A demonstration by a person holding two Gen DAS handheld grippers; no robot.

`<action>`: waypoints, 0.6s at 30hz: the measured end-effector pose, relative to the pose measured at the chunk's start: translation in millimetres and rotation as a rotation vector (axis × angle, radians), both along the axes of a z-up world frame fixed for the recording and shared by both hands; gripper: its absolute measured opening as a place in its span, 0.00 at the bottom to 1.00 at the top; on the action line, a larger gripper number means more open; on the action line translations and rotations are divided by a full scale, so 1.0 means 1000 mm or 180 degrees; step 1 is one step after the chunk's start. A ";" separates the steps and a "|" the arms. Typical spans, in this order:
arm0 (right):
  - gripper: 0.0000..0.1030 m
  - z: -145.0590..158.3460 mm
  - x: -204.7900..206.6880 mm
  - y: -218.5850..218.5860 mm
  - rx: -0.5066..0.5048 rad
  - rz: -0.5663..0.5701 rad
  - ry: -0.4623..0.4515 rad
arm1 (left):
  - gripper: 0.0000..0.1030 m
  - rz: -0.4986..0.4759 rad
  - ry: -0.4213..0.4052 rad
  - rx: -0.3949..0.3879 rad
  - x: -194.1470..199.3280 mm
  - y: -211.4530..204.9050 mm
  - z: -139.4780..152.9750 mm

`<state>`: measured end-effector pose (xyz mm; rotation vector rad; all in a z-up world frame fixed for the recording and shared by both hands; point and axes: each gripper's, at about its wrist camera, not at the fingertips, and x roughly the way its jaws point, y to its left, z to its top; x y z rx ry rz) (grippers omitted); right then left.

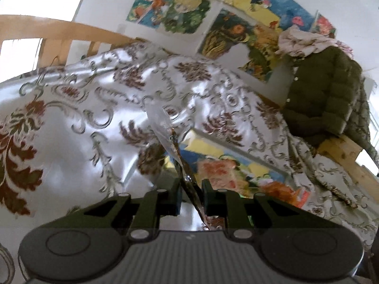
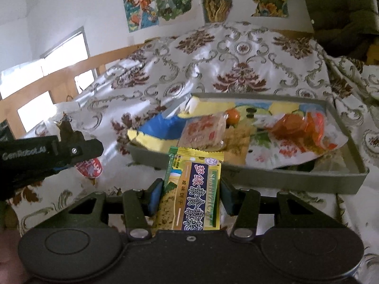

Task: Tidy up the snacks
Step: 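Carry the brown stick snack in the left tool while the right tool carries the yellow packet over the tray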

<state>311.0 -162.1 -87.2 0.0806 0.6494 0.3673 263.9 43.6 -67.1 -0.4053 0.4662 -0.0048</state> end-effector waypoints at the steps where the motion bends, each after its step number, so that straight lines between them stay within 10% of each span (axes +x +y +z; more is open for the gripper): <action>1: 0.51 0.004 0.000 -0.002 0.0013 -0.0018 -0.0032 | 0.19 -0.0016 -0.0035 -0.0021 0.000 -0.001 0.004; 18: 0.51 0.051 0.071 -0.055 0.0343 -0.0529 -0.0615 | 0.19 -0.0181 -0.0227 -0.0139 0.103 -0.013 0.046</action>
